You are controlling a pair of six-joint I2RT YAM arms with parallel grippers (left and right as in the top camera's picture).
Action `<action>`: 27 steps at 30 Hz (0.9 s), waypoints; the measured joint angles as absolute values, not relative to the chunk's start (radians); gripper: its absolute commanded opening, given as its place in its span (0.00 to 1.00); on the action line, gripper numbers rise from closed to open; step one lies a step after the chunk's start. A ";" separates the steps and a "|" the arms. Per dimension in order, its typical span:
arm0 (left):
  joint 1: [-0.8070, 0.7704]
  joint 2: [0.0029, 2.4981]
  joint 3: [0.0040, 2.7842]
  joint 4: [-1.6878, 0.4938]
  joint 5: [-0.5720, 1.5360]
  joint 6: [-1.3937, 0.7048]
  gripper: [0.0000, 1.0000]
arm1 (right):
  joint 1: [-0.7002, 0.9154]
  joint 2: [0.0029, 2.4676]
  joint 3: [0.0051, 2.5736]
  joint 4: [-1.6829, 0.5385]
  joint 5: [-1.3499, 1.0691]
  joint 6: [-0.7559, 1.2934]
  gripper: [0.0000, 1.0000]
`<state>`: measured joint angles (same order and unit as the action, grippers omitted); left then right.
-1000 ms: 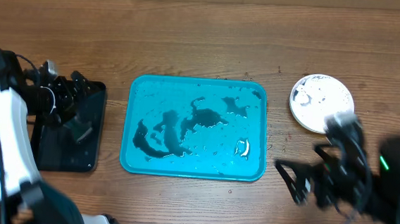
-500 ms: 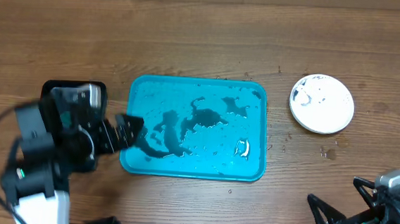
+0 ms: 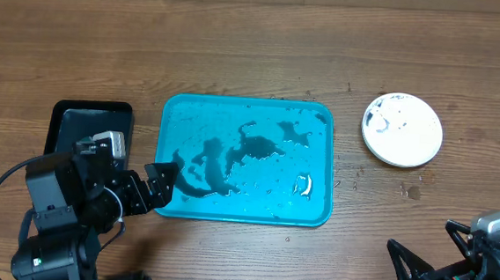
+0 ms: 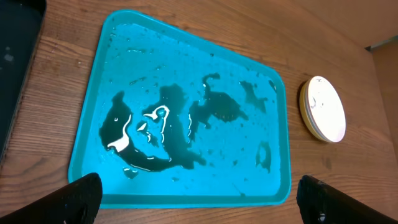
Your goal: Clean dirty plates on tray and stack at the side
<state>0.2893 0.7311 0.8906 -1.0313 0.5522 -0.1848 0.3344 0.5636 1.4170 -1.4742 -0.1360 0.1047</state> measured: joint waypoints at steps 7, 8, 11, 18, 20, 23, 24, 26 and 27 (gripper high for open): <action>0.289 0.731 0.889 -1.031 0.546 -0.185 1.00 | 0.334 0.564 1.417 -1.474 -0.134 0.104 1.00; 0.289 0.731 0.889 -1.031 0.545 -0.185 1.00 | 0.334 0.564 1.417 -1.474 -0.134 0.104 1.00; 0.289 0.731 0.889 -1.031 0.545 -0.185 1.00 | 0.334 0.564 1.417 -1.474 -0.134 0.104 1.00; 0.289 0.731 0.889 -1.031 0.545 -0.185 1.00 | 0.334 0.564 1.417 -1.555 -0.110 0.104 1.00; 0.289 0.731 0.889 -1.031 0.545 -0.185 1.00 | 0.334 0.564 1.417 -1.596 -0.100 0.104 1.00; 0.289 0.731 0.889 -1.031 0.545 -0.185 1.00 | 0.334 0.564 1.415 -1.632 -0.090 0.103 1.00; 0.289 0.731 0.889 -1.031 0.545 -0.185 1.00 | 0.334 0.564 1.415 -1.645 -0.088 0.104 1.00; 0.289 0.731 0.889 -1.031 0.545 -0.185 1.00 | 0.328 0.564 1.414 -1.664 -0.086 0.104 1.00; 0.289 0.731 0.889 -1.031 0.545 -0.185 1.00 | 0.322 0.564 1.414 -1.662 -0.085 0.104 1.00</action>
